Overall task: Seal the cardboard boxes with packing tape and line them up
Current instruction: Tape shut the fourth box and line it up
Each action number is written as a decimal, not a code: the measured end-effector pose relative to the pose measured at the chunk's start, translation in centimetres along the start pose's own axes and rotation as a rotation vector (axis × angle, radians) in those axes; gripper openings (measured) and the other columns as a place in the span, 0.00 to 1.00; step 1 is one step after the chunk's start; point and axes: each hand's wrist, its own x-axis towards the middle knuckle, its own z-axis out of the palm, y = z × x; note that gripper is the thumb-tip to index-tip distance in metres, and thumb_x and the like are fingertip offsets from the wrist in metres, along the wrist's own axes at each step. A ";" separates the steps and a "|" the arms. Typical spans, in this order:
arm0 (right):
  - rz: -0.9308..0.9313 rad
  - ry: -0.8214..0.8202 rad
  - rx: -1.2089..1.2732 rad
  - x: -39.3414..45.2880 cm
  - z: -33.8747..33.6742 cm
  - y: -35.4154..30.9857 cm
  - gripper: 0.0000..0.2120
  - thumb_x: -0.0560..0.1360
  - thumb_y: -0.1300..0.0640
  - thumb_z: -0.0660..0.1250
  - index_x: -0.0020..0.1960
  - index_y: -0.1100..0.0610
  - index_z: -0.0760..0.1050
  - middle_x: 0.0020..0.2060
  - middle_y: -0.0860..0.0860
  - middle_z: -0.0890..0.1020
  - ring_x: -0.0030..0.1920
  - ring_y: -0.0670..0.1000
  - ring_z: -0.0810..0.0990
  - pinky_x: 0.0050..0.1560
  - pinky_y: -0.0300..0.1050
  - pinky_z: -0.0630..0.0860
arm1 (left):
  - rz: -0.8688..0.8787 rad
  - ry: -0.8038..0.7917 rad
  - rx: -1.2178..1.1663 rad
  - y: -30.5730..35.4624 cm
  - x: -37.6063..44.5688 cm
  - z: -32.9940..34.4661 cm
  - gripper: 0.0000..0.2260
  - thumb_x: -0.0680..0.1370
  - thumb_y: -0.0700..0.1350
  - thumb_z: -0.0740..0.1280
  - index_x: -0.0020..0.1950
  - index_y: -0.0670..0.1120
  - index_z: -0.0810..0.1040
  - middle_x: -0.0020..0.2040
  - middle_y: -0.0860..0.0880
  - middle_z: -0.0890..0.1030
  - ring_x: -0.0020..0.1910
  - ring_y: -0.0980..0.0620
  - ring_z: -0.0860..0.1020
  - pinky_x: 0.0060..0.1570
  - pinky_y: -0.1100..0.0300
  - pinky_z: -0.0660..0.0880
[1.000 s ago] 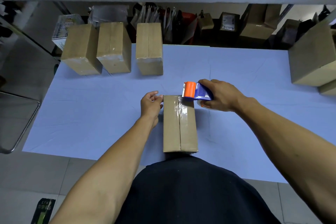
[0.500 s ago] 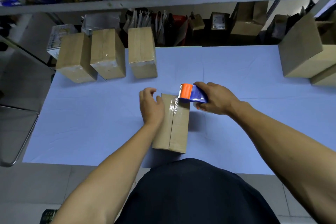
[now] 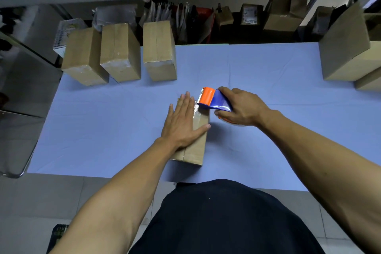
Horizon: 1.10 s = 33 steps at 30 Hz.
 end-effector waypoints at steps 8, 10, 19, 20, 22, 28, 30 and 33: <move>0.041 -0.083 -0.039 -3.2 -0.6 4.7 0.34 0.72 0.33 0.64 0.73 0.45 0.60 0.52 0.51 0.76 0.47 0.57 0.78 0.43 0.47 0.71 | 0.026 -0.004 0.028 0.1 -0.2 -0.5 0.43 0.77 0.71 0.54 0.81 0.48 0.40 0.81 0.52 0.36 0.79 0.55 0.35 0.77 0.45 0.38; 0.065 -0.090 -0.035 -3.7 -0.5 5.5 0.37 0.72 0.29 0.61 0.75 0.44 0.57 0.53 0.50 0.76 0.50 0.57 0.78 0.44 0.46 0.70 | 0.020 -0.002 0.036 0.2 -0.2 -0.6 0.43 0.77 0.71 0.54 0.81 0.48 0.40 0.81 0.52 0.37 0.79 0.55 0.35 0.77 0.44 0.39; 0.079 -0.121 -0.275 -1.2 -0.1 1.4 0.33 0.74 0.33 0.62 0.73 0.49 0.62 0.52 0.57 0.77 0.46 0.59 0.78 0.40 0.46 0.67 | 0.013 -0.010 0.059 0.8 -0.3 -0.7 0.44 0.76 0.71 0.54 0.81 0.48 0.41 0.81 0.52 0.38 0.79 0.54 0.35 0.77 0.44 0.39; 0.096 -0.122 -0.294 -0.7 -0.3 0.7 0.31 0.74 0.34 0.63 0.70 0.49 0.65 0.50 0.56 0.77 0.43 0.59 0.77 0.39 0.46 0.66 | 0.010 -0.009 0.052 0.8 -0.2 -0.7 0.44 0.76 0.71 0.54 0.81 0.47 0.41 0.81 0.51 0.38 0.79 0.54 0.36 0.77 0.44 0.39; 0.121 -0.097 -0.336 0.1 -0.5 -0.6 0.26 0.73 0.36 0.64 0.63 0.52 0.68 0.46 0.55 0.75 0.38 0.58 0.72 0.38 0.46 0.65 | -0.003 -0.008 0.034 1.0 -0.2 -0.5 0.45 0.76 0.71 0.55 0.81 0.46 0.41 0.82 0.50 0.39 0.79 0.53 0.36 0.78 0.45 0.39; 0.286 -0.162 -0.317 1.0 2.0 -3.5 0.17 0.75 0.47 0.67 0.59 0.55 0.71 0.51 0.56 0.77 0.48 0.58 0.79 0.40 0.46 0.64 | -0.037 0.019 -0.016 1.3 -0.2 -0.1 0.47 0.74 0.73 0.53 0.81 0.46 0.40 0.82 0.50 0.39 0.79 0.52 0.36 0.77 0.48 0.39; 0.360 -0.148 -0.265 1.1 2.4 -3.1 0.21 0.75 0.46 0.66 0.63 0.55 0.68 0.53 0.58 0.76 0.50 0.61 0.78 0.43 0.48 0.65 | -0.038 0.007 -0.038 1.1 -0.3 -0.1 0.48 0.73 0.74 0.52 0.81 0.46 0.40 0.81 0.50 0.38 0.79 0.52 0.36 0.76 0.49 0.38; 0.415 -0.103 -0.188 1.8 2.5 -2.8 0.31 0.76 0.47 0.65 0.74 0.57 0.59 0.58 0.61 0.73 0.54 0.63 0.75 0.49 0.52 0.68 | -0.014 0.003 -0.095 0.6 -0.3 -0.3 0.46 0.76 0.71 0.55 0.81 0.46 0.39 0.81 0.50 0.37 0.79 0.53 0.35 0.75 0.52 0.36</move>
